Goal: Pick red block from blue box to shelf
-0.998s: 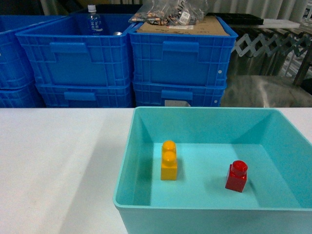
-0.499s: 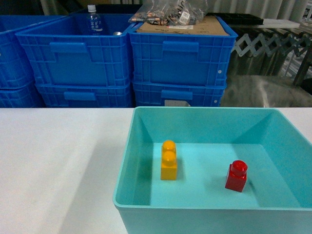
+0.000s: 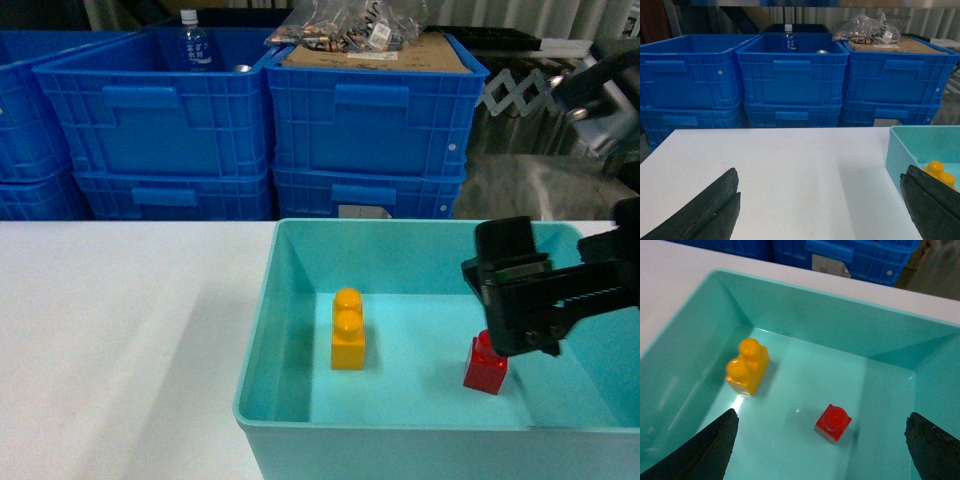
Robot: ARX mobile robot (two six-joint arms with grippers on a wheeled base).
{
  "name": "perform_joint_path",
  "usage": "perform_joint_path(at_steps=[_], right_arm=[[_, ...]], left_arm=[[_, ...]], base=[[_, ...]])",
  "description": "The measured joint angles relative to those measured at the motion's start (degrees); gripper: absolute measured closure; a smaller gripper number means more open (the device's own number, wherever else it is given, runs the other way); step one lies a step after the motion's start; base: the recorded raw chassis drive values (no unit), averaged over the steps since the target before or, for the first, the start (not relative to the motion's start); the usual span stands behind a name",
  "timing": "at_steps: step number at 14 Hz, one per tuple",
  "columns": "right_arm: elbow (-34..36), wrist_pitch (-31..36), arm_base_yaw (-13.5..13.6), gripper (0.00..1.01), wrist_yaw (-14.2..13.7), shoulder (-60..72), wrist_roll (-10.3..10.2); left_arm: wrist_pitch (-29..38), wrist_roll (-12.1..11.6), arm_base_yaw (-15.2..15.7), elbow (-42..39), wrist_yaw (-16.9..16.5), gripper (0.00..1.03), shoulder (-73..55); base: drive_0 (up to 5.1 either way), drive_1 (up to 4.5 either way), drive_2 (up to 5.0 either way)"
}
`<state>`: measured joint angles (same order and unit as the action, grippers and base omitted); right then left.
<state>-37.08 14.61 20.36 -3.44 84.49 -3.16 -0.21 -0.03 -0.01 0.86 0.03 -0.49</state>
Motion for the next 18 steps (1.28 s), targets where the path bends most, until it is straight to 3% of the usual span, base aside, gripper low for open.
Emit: perform_joint_path(at_steps=[5,9,15,18], right_arm=[[-12.1,-2.0,-2.1,0.03,-3.0,22.2,-0.3],[-16.8,-3.1,-2.0,0.03,-4.2,30.8,-0.9],[-16.7,-0.9,-1.2,0.67,-4.7,33.4,-2.5],[-9.2,1.2,-1.7,0.72,-1.9,22.8,-3.4]], left_arm=[[0.0,0.0,0.0,0.0,0.0,0.05,0.0],[0.0,0.0,0.0,0.0,0.0,0.05,0.0],[0.0,0.0,0.0,0.0,0.0,0.05,0.0],[0.0,0.0,0.0,0.0,0.0,0.05,0.0]], base=[[0.0,0.00,0.0],[0.0,0.00,0.0],[0.0,0.00,0.0],[0.0,0.00,0.0]])
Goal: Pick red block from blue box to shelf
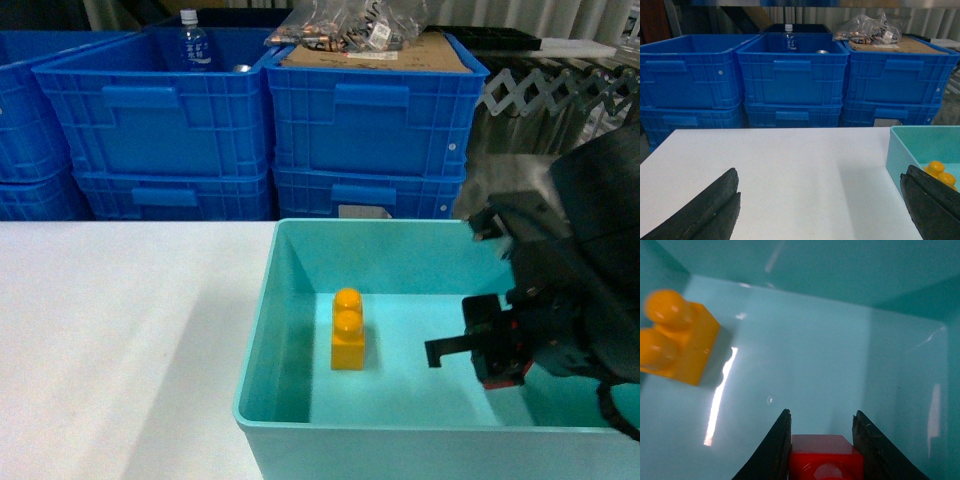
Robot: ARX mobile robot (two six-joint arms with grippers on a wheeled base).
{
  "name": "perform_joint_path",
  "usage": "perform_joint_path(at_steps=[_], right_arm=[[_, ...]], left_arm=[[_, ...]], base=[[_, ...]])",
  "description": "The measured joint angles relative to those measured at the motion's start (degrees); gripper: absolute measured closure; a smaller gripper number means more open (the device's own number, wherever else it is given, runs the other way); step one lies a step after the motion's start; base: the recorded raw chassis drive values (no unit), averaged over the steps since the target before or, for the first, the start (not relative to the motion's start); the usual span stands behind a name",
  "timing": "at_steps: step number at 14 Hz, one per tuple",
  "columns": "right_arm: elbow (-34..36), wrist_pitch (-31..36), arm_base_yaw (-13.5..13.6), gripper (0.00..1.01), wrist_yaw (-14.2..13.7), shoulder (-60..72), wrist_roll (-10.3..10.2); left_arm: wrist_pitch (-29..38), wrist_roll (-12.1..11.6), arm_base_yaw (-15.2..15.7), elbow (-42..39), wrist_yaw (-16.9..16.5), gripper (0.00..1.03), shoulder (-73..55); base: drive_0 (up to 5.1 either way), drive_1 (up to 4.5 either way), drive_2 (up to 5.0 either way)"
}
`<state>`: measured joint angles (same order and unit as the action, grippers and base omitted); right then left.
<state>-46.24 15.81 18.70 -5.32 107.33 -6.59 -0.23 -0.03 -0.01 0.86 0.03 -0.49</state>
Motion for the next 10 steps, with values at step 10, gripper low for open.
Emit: perform_joint_path(at_steps=[10], right_arm=[[41.3,26.0,-11.9,0.72,-1.9,-59.7,6.2]], left_arm=[[0.0,0.0,0.0,0.0,0.0,0.05,0.0]], base=[[0.0,0.00,0.0]])
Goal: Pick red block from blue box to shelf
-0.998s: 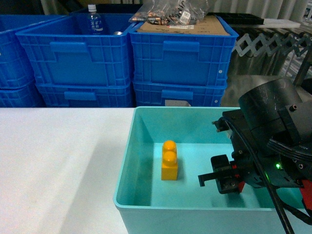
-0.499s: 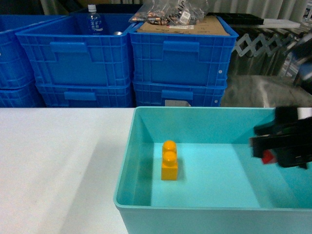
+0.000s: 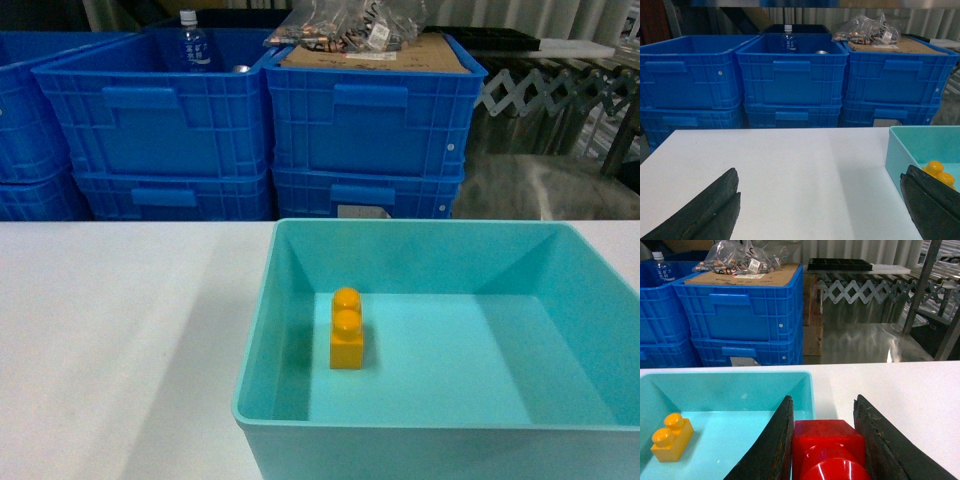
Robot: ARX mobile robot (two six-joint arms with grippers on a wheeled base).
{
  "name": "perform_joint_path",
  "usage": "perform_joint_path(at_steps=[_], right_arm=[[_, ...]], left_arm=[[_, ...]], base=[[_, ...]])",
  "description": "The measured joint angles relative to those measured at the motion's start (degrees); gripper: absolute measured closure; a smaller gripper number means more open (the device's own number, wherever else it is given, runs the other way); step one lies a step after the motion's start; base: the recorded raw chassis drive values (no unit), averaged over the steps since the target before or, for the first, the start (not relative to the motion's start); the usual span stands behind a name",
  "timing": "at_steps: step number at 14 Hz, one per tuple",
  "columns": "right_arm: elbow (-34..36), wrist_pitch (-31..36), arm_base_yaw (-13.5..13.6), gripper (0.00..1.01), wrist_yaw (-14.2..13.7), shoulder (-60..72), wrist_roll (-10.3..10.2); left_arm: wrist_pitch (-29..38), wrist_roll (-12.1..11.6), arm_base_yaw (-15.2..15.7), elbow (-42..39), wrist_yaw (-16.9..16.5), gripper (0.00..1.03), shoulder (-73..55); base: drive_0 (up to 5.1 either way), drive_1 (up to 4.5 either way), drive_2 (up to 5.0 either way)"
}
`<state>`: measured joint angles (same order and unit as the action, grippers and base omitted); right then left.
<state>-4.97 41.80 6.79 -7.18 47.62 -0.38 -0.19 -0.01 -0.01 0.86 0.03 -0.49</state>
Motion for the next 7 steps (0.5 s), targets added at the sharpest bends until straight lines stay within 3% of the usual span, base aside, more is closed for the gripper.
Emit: perform_joint_path(at_steps=[4,5,6,7], right_arm=[[1.0,-2.9,-1.2,0.72,1.4,-4.3,0.0],[2.6,0.0,-1.9,0.72,2.5,-4.5,0.0],[3.8,-1.6,-5.9,0.72,6.5,-5.9,0.0],[4.2,-4.9,-7.3,0.72,6.4,-7.8,0.0]], left_arm=[[0.0,0.0,0.0,0.0,0.0,0.05,0.0],[0.0,0.0,0.0,0.0,0.0,0.05,0.0],[0.0,0.0,0.0,0.0,0.0,0.05,0.0],[0.0,0.0,0.0,0.0,0.1,0.05,0.0]], base=[[0.0,0.00,0.0],[0.0,0.00,0.0],[0.0,0.00,0.0],[0.0,0.00,0.0]])
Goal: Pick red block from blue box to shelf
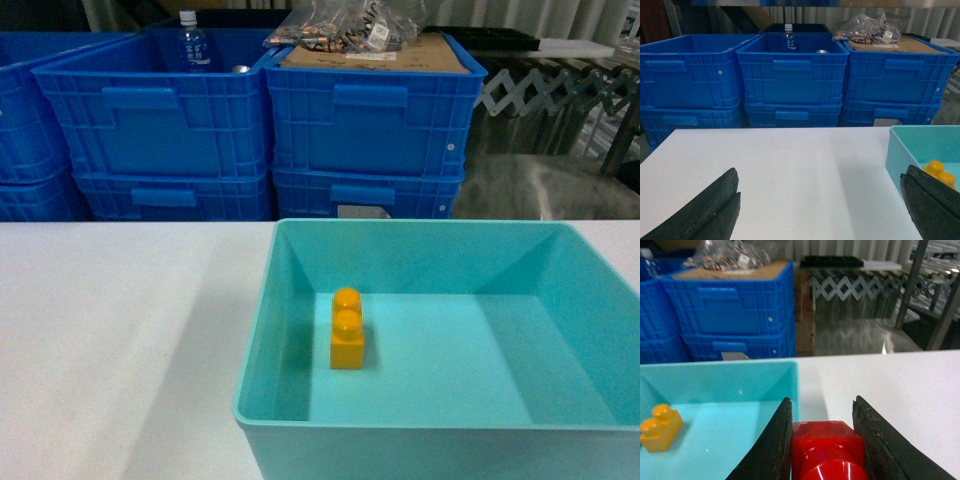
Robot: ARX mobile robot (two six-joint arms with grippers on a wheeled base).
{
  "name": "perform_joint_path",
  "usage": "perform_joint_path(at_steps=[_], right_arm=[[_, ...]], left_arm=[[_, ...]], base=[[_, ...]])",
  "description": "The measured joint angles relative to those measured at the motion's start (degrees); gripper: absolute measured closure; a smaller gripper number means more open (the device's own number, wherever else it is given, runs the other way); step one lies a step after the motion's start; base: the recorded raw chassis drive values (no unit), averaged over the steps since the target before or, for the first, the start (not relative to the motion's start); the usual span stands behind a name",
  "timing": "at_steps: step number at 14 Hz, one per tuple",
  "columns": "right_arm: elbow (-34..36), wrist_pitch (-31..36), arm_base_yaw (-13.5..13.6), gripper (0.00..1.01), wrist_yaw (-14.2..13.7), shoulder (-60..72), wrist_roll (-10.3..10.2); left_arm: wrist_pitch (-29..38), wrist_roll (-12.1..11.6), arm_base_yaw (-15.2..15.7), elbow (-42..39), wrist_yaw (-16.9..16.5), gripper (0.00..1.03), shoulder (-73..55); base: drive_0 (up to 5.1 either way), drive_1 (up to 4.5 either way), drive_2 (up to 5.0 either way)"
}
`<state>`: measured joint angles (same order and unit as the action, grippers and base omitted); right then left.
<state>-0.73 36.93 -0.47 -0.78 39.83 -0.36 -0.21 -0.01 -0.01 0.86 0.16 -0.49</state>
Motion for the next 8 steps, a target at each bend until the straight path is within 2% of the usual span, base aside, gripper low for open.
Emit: perform_joint_path(at_steps=[8], right_arm=[[0.1,-16.5,0.5,0.72,0.7,-19.3,0.0]], left_arm=[[0.0,0.0,0.0,0.0,-0.1,0.05,0.0]], base=[[0.0,0.00,0.0]])
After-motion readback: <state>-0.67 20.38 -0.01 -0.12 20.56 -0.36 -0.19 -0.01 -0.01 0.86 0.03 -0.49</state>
